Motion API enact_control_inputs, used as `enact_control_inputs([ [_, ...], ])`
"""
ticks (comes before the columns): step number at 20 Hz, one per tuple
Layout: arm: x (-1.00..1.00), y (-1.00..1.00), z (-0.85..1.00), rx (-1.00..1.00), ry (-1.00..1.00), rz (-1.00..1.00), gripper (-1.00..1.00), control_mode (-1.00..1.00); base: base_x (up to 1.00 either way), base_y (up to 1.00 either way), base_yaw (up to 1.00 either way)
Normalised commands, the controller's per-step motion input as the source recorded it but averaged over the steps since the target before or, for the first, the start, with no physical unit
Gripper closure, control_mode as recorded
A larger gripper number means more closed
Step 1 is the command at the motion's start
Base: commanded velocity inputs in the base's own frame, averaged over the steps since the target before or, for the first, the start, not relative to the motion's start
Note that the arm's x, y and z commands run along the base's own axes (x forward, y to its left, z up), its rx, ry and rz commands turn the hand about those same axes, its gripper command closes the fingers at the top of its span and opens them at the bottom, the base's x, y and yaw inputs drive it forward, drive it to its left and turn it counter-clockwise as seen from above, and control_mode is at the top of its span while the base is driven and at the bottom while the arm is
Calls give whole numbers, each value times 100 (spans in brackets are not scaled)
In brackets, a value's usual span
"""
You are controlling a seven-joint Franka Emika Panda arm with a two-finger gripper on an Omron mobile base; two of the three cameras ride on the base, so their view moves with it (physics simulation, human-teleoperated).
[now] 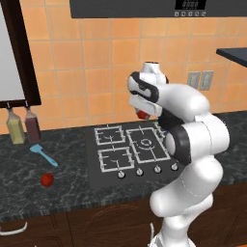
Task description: Put the bell pepper and bell pepper in the pot. Retrieve the spatula and lightly stir the vegetables in the pot.
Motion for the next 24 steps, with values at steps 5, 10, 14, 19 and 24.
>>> enact_control_inputs([
  [5,0,-100,-12,-2,-3,-2,100,-100,0,0,0],
  [10,2,-100,0,-8,-2,0,100,-100,0,0,0],
  [14,13,-100,1,-6,0,0,100,-100,0,0,0],
  [19,57,-79,-8,-2,0,0,100,-100,0,0,0],
  [24,74,-48,-12,0,-6,0,100,-100,0,0,0],
])
